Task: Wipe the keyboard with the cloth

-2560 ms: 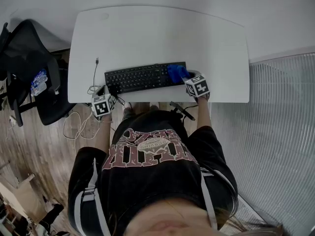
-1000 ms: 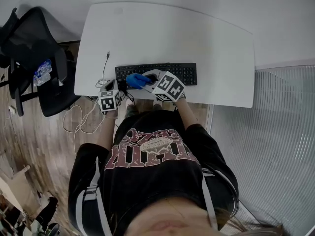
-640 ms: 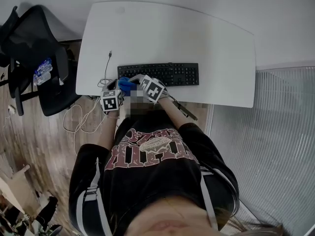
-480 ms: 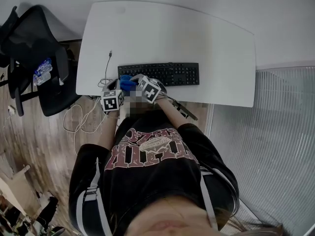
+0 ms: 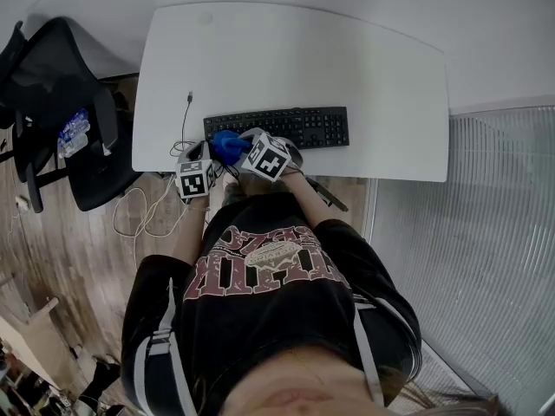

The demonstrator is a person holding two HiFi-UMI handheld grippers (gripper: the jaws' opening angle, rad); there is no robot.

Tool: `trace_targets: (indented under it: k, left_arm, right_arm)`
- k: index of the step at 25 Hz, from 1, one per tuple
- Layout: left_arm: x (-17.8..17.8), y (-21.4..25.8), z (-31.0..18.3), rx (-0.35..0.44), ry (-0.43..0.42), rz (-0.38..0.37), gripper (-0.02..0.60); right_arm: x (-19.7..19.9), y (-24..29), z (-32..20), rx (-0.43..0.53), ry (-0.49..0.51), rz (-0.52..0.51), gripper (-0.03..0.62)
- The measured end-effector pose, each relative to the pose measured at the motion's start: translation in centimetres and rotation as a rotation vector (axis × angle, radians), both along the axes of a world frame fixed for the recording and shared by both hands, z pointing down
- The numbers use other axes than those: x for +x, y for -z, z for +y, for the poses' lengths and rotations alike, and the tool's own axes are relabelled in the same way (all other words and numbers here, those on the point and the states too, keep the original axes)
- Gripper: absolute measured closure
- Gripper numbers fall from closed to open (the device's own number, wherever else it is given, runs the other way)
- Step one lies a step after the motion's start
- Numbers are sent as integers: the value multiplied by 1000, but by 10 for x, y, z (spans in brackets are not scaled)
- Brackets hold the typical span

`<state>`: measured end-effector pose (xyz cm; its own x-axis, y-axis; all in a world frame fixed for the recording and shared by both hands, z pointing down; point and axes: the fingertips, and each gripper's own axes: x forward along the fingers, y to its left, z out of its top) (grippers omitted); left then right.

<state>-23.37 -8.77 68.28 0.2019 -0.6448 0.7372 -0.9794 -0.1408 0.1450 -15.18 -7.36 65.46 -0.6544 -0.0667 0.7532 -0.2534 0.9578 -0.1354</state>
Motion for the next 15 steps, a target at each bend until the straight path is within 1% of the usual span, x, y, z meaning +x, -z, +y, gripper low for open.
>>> trace_targets:
  k: [9,15]
  left_arm:
    - [1,-1,-1,-5,-3,-16,548]
    - [1,-2,-1,-7,-1,-20,548]
  right_arm:
    - [28,-4,-7,-18,-54,2,530]
    - [55,-5,-13,-17,-66,23,530]
